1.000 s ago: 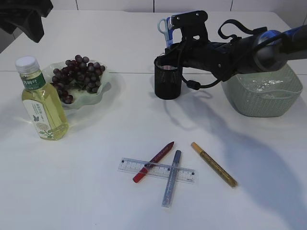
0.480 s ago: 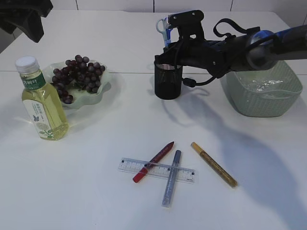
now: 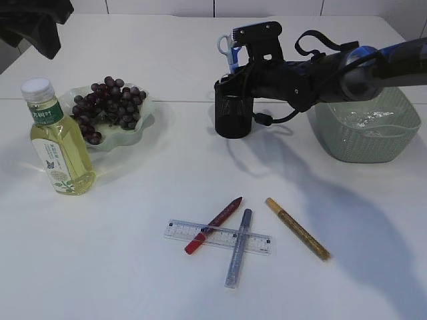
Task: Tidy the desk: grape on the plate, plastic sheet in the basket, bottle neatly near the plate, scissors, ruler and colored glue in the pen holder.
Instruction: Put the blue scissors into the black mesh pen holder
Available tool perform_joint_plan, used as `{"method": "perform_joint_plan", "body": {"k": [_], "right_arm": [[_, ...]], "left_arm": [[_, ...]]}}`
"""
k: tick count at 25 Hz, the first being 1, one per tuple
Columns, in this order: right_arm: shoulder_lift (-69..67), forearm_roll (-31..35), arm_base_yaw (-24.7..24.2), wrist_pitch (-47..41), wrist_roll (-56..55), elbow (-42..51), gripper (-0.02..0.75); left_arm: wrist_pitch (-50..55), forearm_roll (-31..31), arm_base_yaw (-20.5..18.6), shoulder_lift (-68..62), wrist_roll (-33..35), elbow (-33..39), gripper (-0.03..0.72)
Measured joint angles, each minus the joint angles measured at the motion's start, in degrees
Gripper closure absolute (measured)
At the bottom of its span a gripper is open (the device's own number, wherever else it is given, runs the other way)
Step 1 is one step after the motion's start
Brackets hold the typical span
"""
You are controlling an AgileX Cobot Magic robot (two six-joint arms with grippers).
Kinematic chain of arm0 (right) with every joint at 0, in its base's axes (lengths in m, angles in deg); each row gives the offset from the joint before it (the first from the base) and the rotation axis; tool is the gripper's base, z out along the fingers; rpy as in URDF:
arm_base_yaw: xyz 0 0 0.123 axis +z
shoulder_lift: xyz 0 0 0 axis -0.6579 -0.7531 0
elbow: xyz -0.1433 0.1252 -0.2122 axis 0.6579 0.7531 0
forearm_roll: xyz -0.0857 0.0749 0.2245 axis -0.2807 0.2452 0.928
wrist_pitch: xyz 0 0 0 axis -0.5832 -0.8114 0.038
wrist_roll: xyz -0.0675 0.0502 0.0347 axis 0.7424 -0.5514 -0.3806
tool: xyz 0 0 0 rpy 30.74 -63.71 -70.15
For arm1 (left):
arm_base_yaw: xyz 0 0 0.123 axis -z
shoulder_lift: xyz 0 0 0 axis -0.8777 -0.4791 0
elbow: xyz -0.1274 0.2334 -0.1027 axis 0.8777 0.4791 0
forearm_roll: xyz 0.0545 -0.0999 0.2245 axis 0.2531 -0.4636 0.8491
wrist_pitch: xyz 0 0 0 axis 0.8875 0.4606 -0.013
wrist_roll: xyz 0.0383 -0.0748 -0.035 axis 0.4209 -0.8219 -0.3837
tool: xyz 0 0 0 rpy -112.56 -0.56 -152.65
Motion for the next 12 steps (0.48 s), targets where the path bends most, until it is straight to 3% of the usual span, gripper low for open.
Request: {"method": "perform_joint_plan", "body": {"k": [12], "right_arm": [[0.0, -0.3, 0.0, 0.0, 0.0, 0.0, 0.584]], "left_arm": [[0.0, 0.1, 0.0, 0.0, 0.0, 0.0, 0.313]]}}
